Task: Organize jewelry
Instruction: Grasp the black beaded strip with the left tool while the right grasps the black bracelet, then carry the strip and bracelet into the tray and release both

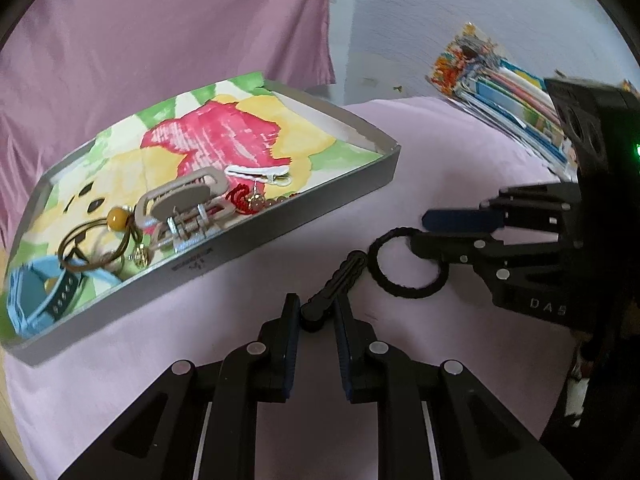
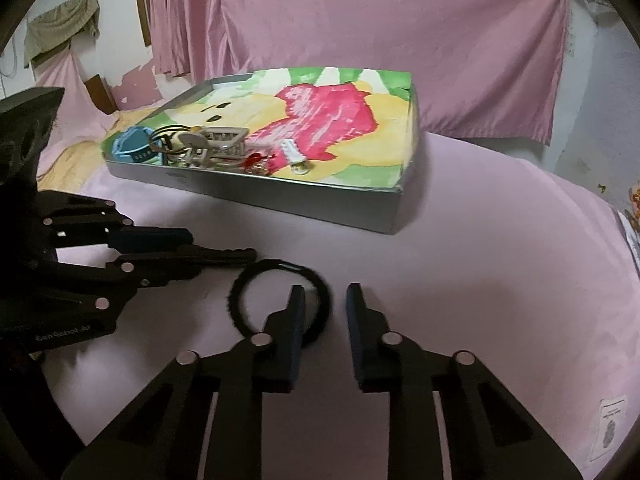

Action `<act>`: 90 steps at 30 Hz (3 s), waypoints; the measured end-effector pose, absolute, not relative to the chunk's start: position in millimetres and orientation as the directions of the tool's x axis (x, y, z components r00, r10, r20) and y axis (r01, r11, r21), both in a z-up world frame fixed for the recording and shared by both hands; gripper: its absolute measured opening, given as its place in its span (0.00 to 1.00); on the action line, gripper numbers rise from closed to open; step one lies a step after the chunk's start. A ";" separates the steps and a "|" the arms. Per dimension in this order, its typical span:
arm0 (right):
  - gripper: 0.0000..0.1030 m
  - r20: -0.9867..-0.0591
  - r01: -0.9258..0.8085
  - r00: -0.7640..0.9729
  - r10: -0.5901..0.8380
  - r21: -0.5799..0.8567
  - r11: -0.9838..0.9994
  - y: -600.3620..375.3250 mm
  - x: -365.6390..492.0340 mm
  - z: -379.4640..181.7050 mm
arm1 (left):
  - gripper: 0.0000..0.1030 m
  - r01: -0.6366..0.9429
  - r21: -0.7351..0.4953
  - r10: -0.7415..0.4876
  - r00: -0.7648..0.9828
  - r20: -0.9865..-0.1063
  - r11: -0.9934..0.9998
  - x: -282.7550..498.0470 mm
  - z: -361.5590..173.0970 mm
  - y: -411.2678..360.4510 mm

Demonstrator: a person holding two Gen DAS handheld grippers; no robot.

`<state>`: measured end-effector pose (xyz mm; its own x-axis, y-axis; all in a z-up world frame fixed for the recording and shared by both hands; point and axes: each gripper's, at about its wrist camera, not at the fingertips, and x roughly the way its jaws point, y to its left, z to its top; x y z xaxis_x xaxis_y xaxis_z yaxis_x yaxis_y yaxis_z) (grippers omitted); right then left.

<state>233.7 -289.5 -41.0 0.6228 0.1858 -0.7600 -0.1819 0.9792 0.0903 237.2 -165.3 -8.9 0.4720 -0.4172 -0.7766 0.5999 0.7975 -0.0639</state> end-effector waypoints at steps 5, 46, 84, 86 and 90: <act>0.05 -0.745 -0.196 0.620 0.245 0.156 0.968 -286.2 226.9 -42.5 | 0.15 0.550 -0.135 -0.441 0.475 -0.761 0.825 232.3 -9.3 -155.8; 0.05 -0.629 -0.090 0.753 0.193 0.192 0.977 -256.0 346.5 -9.2 | 0.15 0.135 -0.189 -0.230 0.672 -0.704 0.973 341.5 30.8 -65.4; 0.27 -0.674 -0.087 0.703 0.227 0.235 0.968 -256.0 354.6 -31.5 | 0.45 0.161 -0.198 -0.255 0.655 -0.711 0.967 340.8 17.2 -72.0; 0.27 -0.660 -0.087 0.716 0.228 0.240 0.967 -257.0 350.9 -27.9 | 0.52 0.162 -0.204 -0.259 0.672 -0.694 0.965 336.7 20.9 -70.6; 0.42 -0.631 -0.086 0.743 0.224 0.242 0.966 -260.3 341.1 -21.2 | 0.57 0.166 -0.209 -0.264 0.702 -0.661 0.964 328.3 29.0 -68.2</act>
